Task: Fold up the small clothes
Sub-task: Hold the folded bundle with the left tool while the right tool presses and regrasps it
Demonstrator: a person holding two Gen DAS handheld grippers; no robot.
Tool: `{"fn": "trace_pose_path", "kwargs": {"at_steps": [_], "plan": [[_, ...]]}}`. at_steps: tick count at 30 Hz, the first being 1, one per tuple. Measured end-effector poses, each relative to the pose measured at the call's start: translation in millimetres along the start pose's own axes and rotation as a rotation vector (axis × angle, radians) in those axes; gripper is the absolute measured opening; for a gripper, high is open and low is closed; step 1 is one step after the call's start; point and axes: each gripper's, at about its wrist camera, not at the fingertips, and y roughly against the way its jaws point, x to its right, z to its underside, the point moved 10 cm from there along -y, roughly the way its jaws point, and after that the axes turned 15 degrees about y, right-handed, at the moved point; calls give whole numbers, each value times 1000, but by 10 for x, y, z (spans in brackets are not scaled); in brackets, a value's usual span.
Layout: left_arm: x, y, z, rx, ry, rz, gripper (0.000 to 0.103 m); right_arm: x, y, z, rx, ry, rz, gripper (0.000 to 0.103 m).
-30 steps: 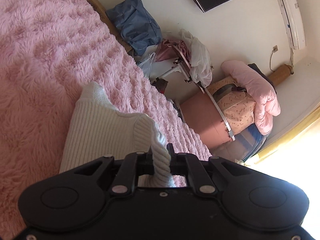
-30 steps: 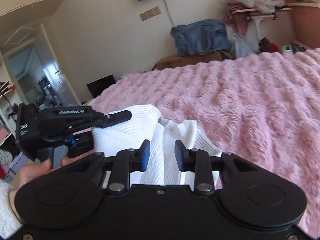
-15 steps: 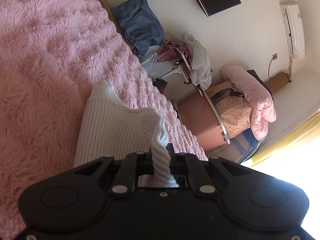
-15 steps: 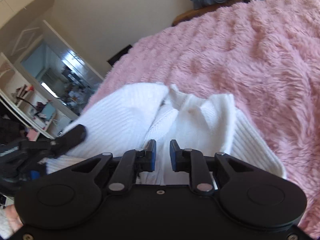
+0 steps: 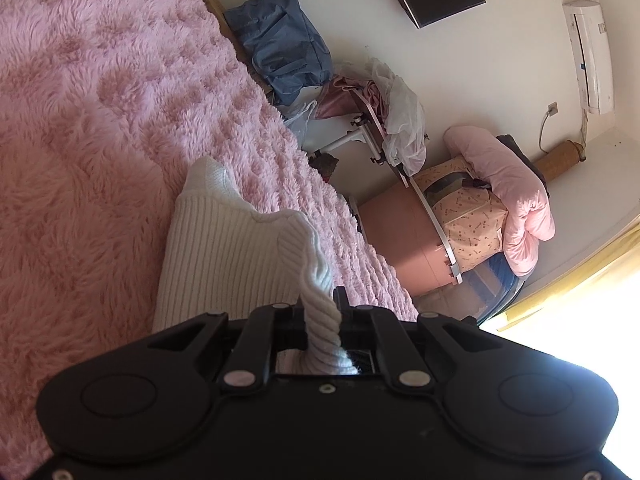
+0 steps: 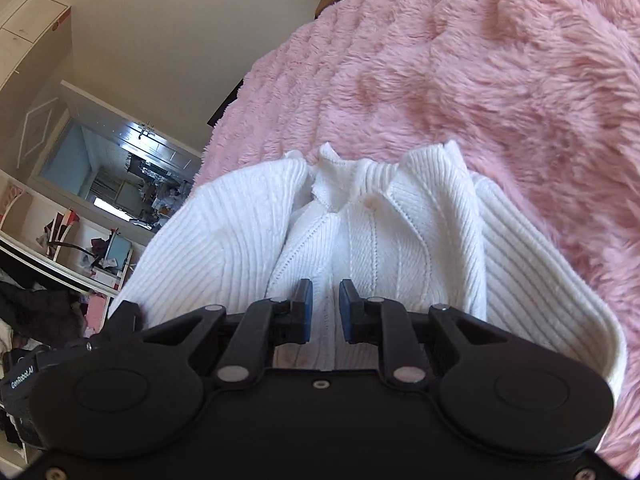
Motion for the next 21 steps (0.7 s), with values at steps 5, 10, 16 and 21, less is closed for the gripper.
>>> {"fn": "trace_pose_path", "kwargs": {"at_steps": [5, 10, 16, 21], "plan": [[3, 20, 15, -6, 2, 6, 6, -181, 283, -137, 73, 64, 15, 2], [-30, 116, -5, 13, 11, 9, 6, -236, 406, -276, 93, 148, 98, 2], [-167, 353, -39, 22, 11, -14, 6, 104, 244, -83, -26, 134, 141, 3], [-261, 442, -60, 25, 15, -28, 6, 122, 65, -40, -24, 73, 57, 4]]}}
